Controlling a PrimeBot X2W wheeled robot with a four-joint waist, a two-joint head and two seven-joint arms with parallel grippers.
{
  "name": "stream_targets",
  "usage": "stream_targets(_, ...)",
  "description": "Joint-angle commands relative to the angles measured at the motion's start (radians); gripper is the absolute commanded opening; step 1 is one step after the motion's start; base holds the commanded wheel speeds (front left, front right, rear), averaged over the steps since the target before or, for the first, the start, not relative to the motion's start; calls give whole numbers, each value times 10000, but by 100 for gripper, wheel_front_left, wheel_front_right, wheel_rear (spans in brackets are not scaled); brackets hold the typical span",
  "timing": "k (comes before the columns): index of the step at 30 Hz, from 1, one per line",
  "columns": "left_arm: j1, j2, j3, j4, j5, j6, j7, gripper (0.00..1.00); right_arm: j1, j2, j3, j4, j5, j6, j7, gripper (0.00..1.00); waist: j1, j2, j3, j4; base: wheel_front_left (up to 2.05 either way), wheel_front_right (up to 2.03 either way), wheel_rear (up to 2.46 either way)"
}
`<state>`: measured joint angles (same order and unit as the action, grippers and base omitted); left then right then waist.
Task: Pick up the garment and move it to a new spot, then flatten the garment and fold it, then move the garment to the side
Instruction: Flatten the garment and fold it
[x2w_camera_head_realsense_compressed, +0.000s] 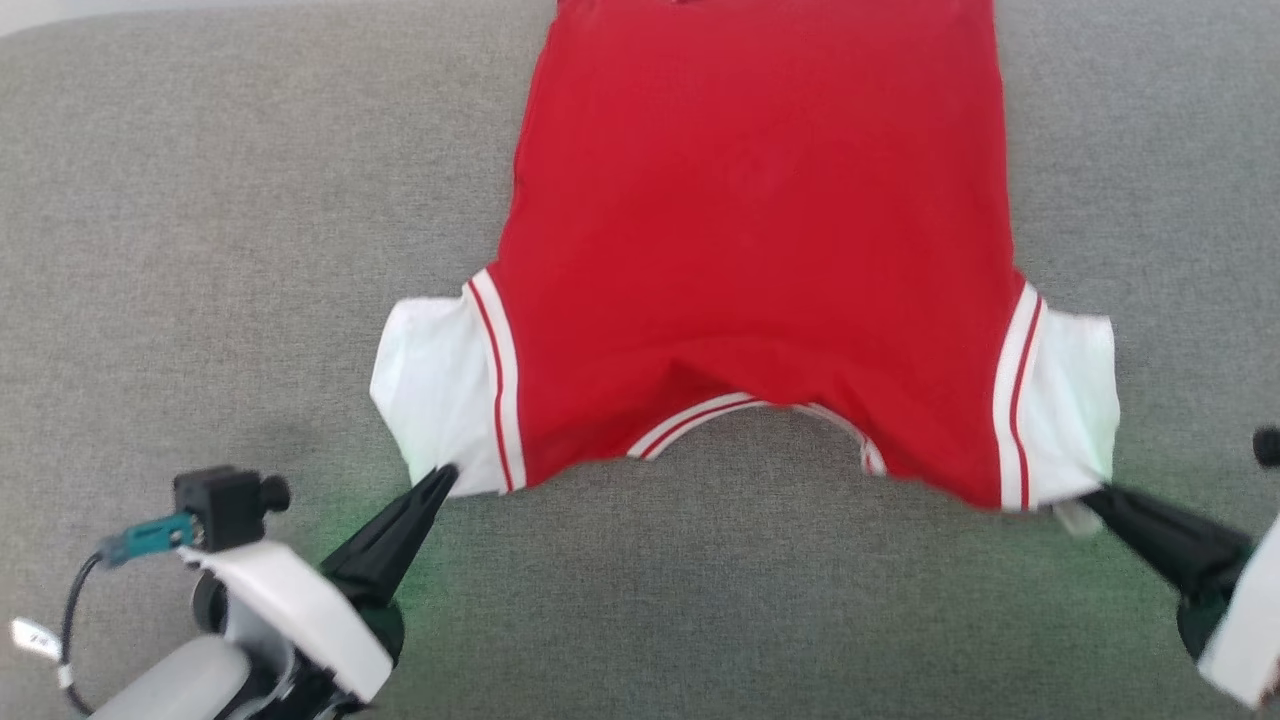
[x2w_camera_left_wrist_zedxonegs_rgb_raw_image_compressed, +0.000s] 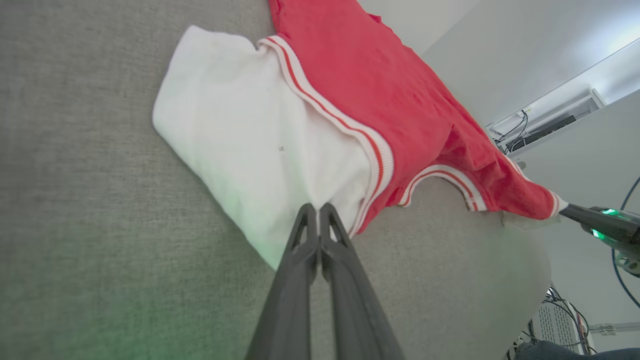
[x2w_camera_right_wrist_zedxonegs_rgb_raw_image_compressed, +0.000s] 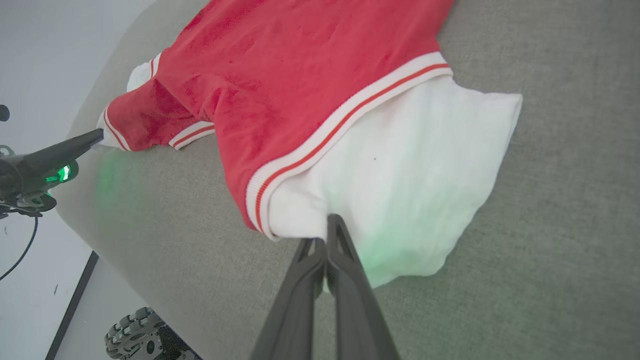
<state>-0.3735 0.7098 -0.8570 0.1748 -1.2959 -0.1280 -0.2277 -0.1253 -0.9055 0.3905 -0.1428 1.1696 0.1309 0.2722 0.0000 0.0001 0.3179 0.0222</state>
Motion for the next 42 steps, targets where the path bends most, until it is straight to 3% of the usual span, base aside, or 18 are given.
stream_targets(1, 306, 234, 66, -290, -75, 8, -31, 0, 443, -95, -257, -295, 67, -4, 221, 0, 0, -1, -20, 3, 0, 0, 0)
stream_targets(4, 698, 573, 184, -815, -251, 68, -110, 0, 1133, -172, -708, -735, 130, -4, 497, 0, 0, -1, -31, -1, 0, 0, 0)
stream_targets(9, 1992, 1642, 737, -2353, -831, 230, -266, 0, 2885, -332, -1992, -1757, 227, -3, 1138, 0, 0, -1, -17, -35, 0, 0, 0)
stream_targets(14, 2912, 2274, 738, -3478, -899, 583, -294, 0, 3970, -32, -3172, -2587, 95, -3, 1634, 0, 0, -1, 16, -77, 0, 0, 0)
stream_targets(18, 2667, 1876, 586, -3482, -800, 661, -160, 0, 3919, 389, -3406, -2735, -278, -3, 2295, 0, 0, -1, 27, -64, 0, 0, 0)
stream_targets(26, 1757, 420, 176, -1594, -694, 332, 157, 0, 2582, 1390, -2384, -1494, -1474, -3, 3546, 0, 0, -1, -46, -60, 0, 0, 0)
stream_targets(32, 1424, -161, -152, -294, -373, 158, 236, 0, 1783, 1932, -1551, -32, -2825, -3, 3511, 0, 0, -1, -21, -23, 0, 0, 0)
stream_targets(38, 1228, -482, -397, 447, -178, 83, 219, 0, 1322, 2205, -744, 567, -3626, -4, 3166, 0, 0, -1, 37, -16, 0, 0, 0)
stream_targets(39, 1218, -507, -405, 510, -160, 84, 196, 0, 1244, 2181, -721, 568, -3735, -4, 3061, 25, 0, -1, 41, -26, 0, 0, 0)
stream_targets(40, 1199, -535, -399, 549, -170, 72, 190, 0, 1164, 2193, -771, 579, -3784, -6, 2960, 72, 0, -1, 46, -37, 0, 0, 0)
stream_targets(41, 1176, -555, -394, 565, -186, 57, 174, 0, 1110, 2191, -838, 574, -3814, -6, 2895, 100, 0, -1, 50, -46, 0, 0, 0)
stream_targets(42, 1158, -568, -370, 555, -193, 41, 138, 0, 1093, 2125, -901, 510, -3837, -7, 2900, 100, 0, -1, 48, -52, 0, 0, 0)
